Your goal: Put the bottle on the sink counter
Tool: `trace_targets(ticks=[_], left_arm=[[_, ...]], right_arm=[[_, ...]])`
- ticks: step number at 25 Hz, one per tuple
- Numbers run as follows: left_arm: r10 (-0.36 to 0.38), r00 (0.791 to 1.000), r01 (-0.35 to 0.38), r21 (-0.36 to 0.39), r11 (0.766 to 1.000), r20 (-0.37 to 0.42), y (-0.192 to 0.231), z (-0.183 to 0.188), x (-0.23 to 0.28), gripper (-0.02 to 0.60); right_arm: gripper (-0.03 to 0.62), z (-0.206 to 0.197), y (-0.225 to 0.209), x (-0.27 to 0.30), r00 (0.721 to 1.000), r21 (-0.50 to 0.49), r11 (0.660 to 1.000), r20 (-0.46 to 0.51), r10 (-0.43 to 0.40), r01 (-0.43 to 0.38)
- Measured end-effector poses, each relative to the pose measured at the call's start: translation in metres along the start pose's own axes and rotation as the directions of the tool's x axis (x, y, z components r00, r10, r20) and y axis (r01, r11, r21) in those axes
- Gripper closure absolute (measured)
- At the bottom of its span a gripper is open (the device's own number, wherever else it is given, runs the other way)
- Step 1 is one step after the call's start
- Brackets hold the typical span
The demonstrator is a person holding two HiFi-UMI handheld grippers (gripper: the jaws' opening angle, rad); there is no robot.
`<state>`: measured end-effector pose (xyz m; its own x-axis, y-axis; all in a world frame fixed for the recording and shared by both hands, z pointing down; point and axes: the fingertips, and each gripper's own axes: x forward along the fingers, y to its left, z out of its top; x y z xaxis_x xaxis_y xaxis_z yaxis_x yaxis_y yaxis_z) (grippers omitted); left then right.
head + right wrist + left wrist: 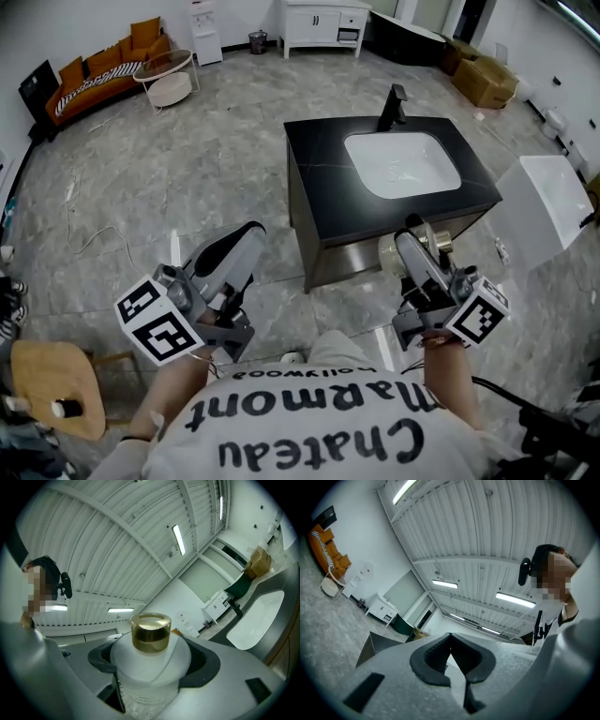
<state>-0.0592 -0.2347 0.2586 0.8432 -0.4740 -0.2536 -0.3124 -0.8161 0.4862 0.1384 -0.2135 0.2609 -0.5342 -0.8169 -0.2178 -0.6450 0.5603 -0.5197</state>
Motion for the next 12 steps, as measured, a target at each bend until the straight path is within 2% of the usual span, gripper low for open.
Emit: trace_targets(ticks=[3,5,8,12], left_arm=[[0.018,1.000,-0.019,-0.072,0.997,-0.014,0.023,-0.015,0.006,0.566],[0.034,0.998,-0.039,-0.104,0.994,-0.054,0.038,-0.025,0.015,0.566],[0.045,0.993,-0.059,-0.122,0.991,-0.109,0.061,-0.040,0.033,0.566],[0.085,0.987,-0.103,-0.131,0.986,-0.137,0.095,-0.056,0.058,0.566]], right_arm=[[0.249,-0.021,-0.025,0.010,0.999,0.063,0.997,-0.035,-0.032,0.034],[0.249,-0.031,-0.039,0.022,0.997,0.086,0.995,-0.068,-0.045,0.051],[0.249,-0.043,-0.064,0.041,0.992,0.113,0.992,-0.112,-0.049,0.062],[0.249,-0.059,-0.102,0.064,0.983,0.136,0.988,-0.180,-0.046,0.071]])
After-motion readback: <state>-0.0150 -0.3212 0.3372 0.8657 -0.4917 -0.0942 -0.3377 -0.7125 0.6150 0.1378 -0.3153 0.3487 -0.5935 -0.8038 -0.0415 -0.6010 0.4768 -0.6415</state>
